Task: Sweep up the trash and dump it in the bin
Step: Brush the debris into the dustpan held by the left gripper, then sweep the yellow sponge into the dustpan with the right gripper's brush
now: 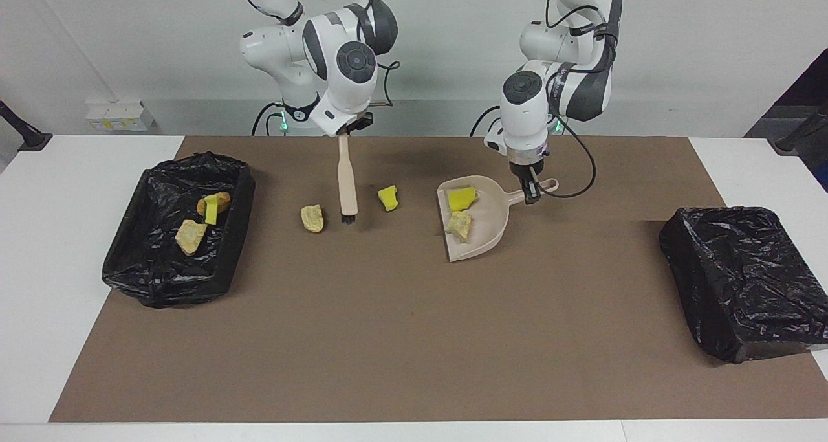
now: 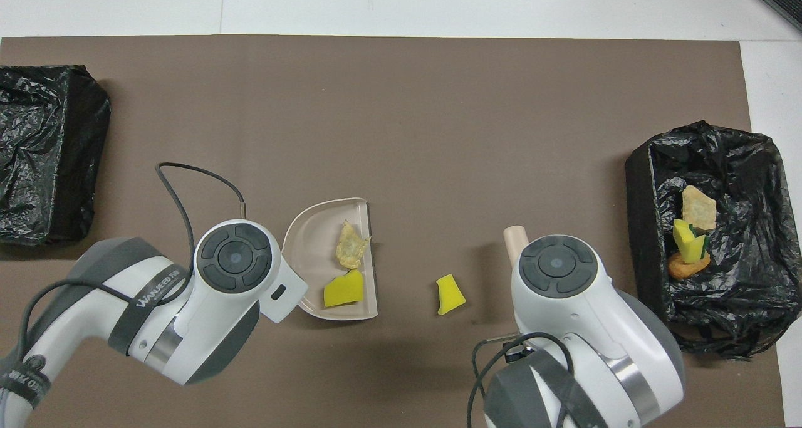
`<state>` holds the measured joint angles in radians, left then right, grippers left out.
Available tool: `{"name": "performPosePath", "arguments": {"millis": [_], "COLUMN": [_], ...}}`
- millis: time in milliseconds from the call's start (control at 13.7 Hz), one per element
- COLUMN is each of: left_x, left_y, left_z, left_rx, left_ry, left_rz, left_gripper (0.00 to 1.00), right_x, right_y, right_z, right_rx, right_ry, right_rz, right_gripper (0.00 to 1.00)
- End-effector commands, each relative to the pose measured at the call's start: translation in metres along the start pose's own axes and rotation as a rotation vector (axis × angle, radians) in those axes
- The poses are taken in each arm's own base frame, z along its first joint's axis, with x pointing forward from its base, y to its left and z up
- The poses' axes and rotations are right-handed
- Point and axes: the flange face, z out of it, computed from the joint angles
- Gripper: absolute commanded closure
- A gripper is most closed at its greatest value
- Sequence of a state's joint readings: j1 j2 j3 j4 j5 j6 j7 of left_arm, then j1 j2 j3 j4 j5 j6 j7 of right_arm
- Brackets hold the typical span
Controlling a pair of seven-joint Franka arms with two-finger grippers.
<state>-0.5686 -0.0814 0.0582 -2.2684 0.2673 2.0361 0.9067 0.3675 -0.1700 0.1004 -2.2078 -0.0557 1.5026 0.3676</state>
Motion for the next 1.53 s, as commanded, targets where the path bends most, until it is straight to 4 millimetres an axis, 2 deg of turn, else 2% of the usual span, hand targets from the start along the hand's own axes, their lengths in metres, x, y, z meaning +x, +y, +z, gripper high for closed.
{"name": "performPosePath", "arguments": {"millis": [0,146,291,510,583,655,801,1019,1238,1311,1456], "left_x": [-0.019,-0.022,-0.022,-0.022,-0.022,-0.022,-0.022,-0.019,-0.005,0.005,0.017], "left_y": [0.031,0.044,0.050,0.050,0.050,0.050,0.050,0.049,0.058,0.065,0.072], "left_z": [0.008,0.011,0.012,0.012,0.012,0.012,0.012,0.012,0.007,0.006,0.006], "left_rx": [-0.015,-0.033,-0.038,-0.037,-0.037,-0.037,-0.035,-0.028,-0.017,-0.011,-0.007], "left_ry": [-0.013,-0.029,-0.035,-0.034,-0.034,-0.034,-0.033,-0.029,-0.030,-0.032,-0.036], "left_rz": [0.000,-0.078,-0.088,-0.087,-0.087,-0.089,-0.109,-0.139,-0.136,-0.112,-0.120], "left_gripper": [1.00,1.00,1.00,1.00,1.00,1.00,1.00,1.00,1.00,1.00,1.00], "right_x": [-0.010,-0.012,-0.013,-0.012,-0.012,-0.012,-0.017,-0.027,-0.039,-0.041,-0.044], "right_y": [0.034,0.063,0.080,0.105,0.106,0.100,0.090,0.061,0.012,-0.008,-0.036], "right_z": [0.021,0.041,0.063,0.079,0.087,0.102,0.118,0.116,0.109,0.106,0.104], "right_rx": [-0.047,-0.067,-0.044,-0.012,-0.010,-0.007,0.027,0.180,0.263,0.283,0.338], "right_ry": [0.008,0.021,0.046,0.033,0.024,0.017,-0.004,-0.026,-0.028,-0.012,-0.012], "right_rz": [0.025,0.063,0.025,-0.012,-0.024,-0.038,-0.065,-0.071,-0.075,-0.069,-0.040], "right_gripper": [1.00,1.00,1.00,1.00,1.00,1.00,1.00,1.00,1.00,1.00,1.00]}}
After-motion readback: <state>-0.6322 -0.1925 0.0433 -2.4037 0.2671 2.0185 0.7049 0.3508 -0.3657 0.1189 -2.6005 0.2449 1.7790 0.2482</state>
